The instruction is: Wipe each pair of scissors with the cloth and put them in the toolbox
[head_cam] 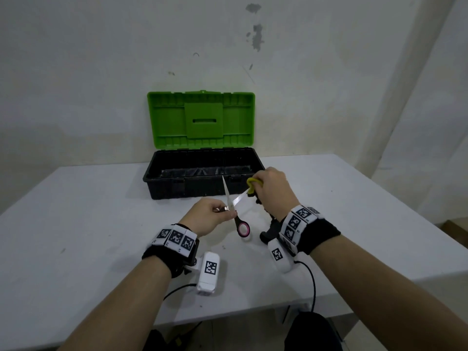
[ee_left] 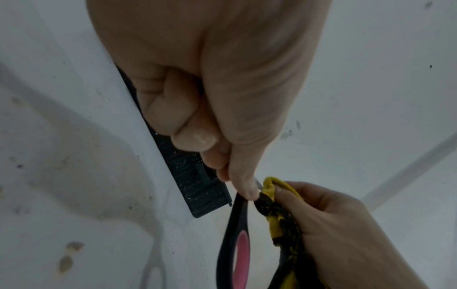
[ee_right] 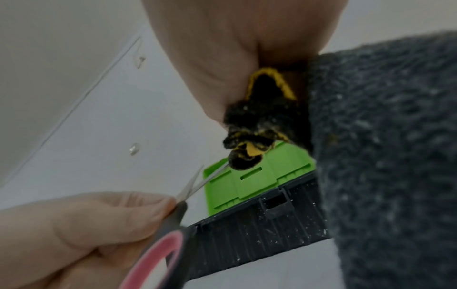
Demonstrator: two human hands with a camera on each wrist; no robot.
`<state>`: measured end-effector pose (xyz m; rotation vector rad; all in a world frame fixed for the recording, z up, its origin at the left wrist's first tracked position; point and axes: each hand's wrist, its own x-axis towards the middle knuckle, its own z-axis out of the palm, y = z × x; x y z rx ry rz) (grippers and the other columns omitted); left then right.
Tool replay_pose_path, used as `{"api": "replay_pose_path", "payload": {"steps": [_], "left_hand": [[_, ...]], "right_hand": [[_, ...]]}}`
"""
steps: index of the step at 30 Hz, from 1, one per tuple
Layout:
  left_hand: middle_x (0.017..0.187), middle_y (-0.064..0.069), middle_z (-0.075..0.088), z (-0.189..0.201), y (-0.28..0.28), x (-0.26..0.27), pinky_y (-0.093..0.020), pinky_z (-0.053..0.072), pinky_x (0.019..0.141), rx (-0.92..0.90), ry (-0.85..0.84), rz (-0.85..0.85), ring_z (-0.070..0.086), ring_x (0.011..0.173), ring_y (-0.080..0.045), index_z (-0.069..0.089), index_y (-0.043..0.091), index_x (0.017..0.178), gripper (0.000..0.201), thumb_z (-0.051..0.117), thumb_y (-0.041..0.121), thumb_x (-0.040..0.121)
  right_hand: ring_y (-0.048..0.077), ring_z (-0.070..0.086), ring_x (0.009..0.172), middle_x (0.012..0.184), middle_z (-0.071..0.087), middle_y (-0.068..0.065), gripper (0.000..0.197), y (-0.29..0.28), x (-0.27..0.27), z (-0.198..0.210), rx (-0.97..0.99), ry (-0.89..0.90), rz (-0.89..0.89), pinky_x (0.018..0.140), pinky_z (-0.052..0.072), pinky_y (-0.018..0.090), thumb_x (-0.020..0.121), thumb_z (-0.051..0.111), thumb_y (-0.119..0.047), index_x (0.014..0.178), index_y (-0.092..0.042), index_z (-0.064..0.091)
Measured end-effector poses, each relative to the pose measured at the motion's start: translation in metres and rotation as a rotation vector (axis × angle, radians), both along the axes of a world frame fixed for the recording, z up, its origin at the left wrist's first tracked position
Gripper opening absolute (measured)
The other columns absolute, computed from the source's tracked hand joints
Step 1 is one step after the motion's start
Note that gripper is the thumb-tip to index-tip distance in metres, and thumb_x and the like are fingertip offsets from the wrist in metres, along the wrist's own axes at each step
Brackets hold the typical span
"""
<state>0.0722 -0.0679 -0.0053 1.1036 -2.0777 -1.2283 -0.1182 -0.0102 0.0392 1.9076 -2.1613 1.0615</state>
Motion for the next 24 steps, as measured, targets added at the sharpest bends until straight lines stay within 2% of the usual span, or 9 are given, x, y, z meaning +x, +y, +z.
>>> {"api": "replay_pose_path", "payload": {"steps": [4,6,9,12,14,16,18,20,24], "left_hand": [[0.059,0.003,0.042,0.001,-0.001,0.003,-0.024,0.027,0.045,0.103,0.005,0.044,0.032,0.045,-0.011,0.055,0.012,0.074,0.036,0.074,0.041,0.085],[0.066,0.002,0.050,0.004,-0.001,0.003,-0.022,0.031,0.045,0.143,0.001,0.064,0.038,0.049,-0.011,0.058,0.013,0.082,0.022,0.068,0.030,0.091],[0.072,-0.005,0.050,0.007,0.000,0.001,-0.022,0.032,0.048,0.189,0.045,0.095,0.041,0.053,-0.012,0.054,0.011,0.085,0.010,0.055,0.008,0.095],[0.075,-0.008,0.052,0.006,-0.001,0.002,-0.023,0.037,0.049,0.206,0.125,0.145,0.045,0.055,-0.014,0.053,0.008,0.087,0.009,0.055,0.004,0.095],[0.076,-0.007,0.054,0.005,-0.003,0.004,-0.025,0.044,0.053,0.173,0.154,0.171,0.051,0.057,-0.015,0.058,0.005,0.091,0.004,0.059,0.006,0.095],[0.070,-0.007,0.057,0.004,-0.005,0.005,-0.025,0.050,0.057,0.144,0.182,0.196,0.056,0.054,-0.013,0.065,0.002,0.098,0.007,0.062,0.007,0.095],[0.069,-0.008,0.062,0.004,-0.006,0.006,-0.026,0.054,0.062,0.135,0.227,0.213,0.060,0.054,-0.012,0.068,0.002,0.100,0.009,0.066,0.006,0.092],[0.077,-0.010,0.067,0.006,-0.005,0.006,-0.024,0.056,0.066,0.113,0.272,0.229,0.064,0.060,-0.012,0.072,0.005,0.096,0.007,0.071,0.006,0.088],[0.087,-0.011,0.072,0.011,-0.002,0.003,-0.027,0.059,0.077,0.112,0.397,0.264,0.069,0.076,-0.017,0.074,0.009,0.089,0.007,0.076,0.006,0.083]], "right_hand": [[0.015,0.065,0.077,0.081,0.070,-0.002,0.014,0.006,-0.012,0.008,-0.132,-0.208,-0.002,0.068,0.051,0.024,0.094,0.057,-0.020,0.087,-0.016,0.069],[0.011,0.065,0.069,0.078,0.071,-0.004,0.013,0.012,-0.013,0.011,-0.150,-0.366,0.025,0.059,0.051,0.017,0.096,0.055,-0.021,0.088,-0.020,0.066],[0.018,0.064,0.054,0.072,0.067,0.002,0.016,0.015,-0.015,0.011,-0.060,-0.443,0.023,0.053,0.056,0.030,0.099,0.049,-0.024,0.089,-0.023,0.062],[0.023,0.064,0.056,0.070,0.060,0.005,0.025,0.016,-0.011,0.013,0.086,-0.538,0.042,0.061,0.059,0.043,0.101,0.039,-0.029,0.086,-0.018,0.057],[0.022,0.058,0.060,0.072,0.054,0.006,0.037,0.019,-0.004,0.016,0.190,-0.651,0.040,0.066,0.055,0.043,0.098,0.040,-0.043,0.090,-0.011,0.056],[0.021,0.054,0.062,0.077,0.051,0.007,0.044,0.023,0.002,0.019,0.266,-0.710,0.067,0.060,0.049,0.036,0.091,0.051,-0.051,0.106,-0.009,0.052],[0.018,0.054,0.062,0.081,0.053,0.006,0.037,0.025,0.006,0.019,0.303,-0.638,0.102,0.055,0.047,0.031,0.090,0.058,-0.038,0.114,-0.014,0.042],[0.017,0.056,0.065,0.082,0.055,0.005,0.028,0.024,0.007,0.018,0.302,-0.499,0.127,0.056,0.047,0.030,0.093,0.053,-0.027,0.114,-0.017,0.040],[0.018,0.062,0.063,0.074,0.062,0.004,0.014,0.024,0.011,0.018,0.227,-0.275,0.177,0.060,0.054,0.036,0.094,0.057,-0.029,0.094,-0.016,0.060]]}}
